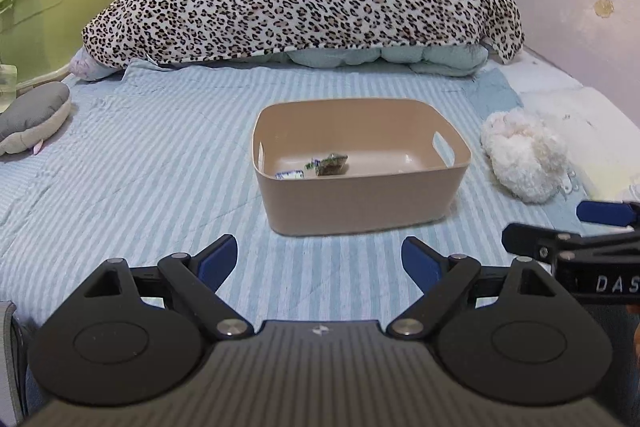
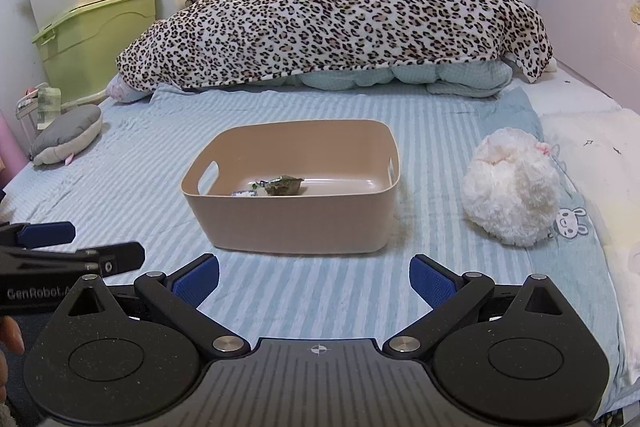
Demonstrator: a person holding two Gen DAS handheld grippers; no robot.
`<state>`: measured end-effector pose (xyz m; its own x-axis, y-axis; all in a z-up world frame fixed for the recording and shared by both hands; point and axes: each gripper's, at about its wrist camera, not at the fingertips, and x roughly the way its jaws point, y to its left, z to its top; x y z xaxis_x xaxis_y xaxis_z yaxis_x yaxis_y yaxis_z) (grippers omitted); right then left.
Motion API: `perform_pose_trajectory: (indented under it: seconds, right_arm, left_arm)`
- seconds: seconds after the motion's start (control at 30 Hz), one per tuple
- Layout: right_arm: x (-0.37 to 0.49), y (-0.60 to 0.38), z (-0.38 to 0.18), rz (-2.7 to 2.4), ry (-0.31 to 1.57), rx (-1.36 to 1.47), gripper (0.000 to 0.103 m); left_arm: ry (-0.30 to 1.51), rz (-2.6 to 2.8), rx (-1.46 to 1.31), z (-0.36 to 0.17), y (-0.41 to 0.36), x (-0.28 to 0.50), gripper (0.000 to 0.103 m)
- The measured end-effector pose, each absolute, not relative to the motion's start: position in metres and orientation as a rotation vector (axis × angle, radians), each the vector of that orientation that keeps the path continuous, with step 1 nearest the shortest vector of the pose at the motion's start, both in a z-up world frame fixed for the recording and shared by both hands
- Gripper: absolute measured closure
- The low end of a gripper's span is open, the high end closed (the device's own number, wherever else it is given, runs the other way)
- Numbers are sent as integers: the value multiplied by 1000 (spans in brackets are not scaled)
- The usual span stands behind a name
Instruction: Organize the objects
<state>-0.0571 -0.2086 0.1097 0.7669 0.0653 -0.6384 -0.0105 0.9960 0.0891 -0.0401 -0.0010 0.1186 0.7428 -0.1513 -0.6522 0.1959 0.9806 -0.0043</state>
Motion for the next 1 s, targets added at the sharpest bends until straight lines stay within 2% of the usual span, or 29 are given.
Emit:
perform_pose_trajectory:
  seconds: [1.0]
  right_arm:
    - [-73, -203, 97, 39, 764, 90, 0]
  left_arm:
    - [816, -230, 76, 97, 3, -54, 13]
